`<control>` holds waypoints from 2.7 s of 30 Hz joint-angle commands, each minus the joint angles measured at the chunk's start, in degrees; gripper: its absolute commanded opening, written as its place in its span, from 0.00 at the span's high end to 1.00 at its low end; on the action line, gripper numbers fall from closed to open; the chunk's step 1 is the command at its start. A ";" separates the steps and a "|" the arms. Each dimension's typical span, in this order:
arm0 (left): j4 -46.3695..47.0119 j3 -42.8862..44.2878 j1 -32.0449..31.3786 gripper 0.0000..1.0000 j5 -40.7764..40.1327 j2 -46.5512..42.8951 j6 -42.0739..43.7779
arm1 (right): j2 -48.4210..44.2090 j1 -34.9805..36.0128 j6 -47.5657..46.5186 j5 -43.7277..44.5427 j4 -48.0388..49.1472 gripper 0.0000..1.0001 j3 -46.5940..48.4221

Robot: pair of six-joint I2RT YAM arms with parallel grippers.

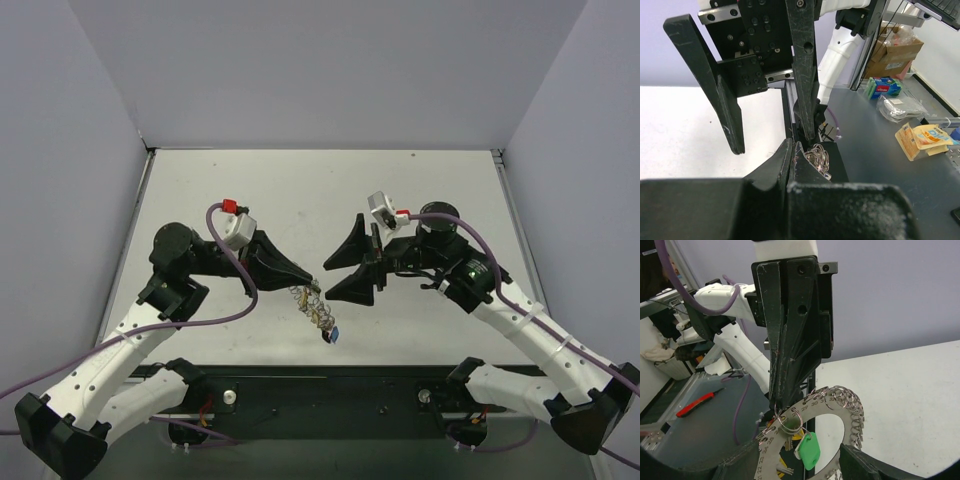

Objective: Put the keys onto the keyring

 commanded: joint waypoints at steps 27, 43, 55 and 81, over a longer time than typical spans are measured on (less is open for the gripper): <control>9.56 0.51 0.10 1.00 1.80 0.68 -6.24 | 1.00 4.63 -1.95 1.92 6.88 0.35 4.25; 10.09 0.86 0.10 1.00 2.06 1.03 -6.94 | 3.38 5.34 -0.98 2.53 5.82 0.80 5.75; 9.74 0.86 0.10 1.00 1.36 0.59 -6.59 | 1.71 5.34 -2.56 2.53 5.03 0.61 4.78; 15.97 0.51 0.19 1.00 3.99 1.21 -12.65 | 0.30 4.90 -5.73 2.36 3.19 0.48 2.49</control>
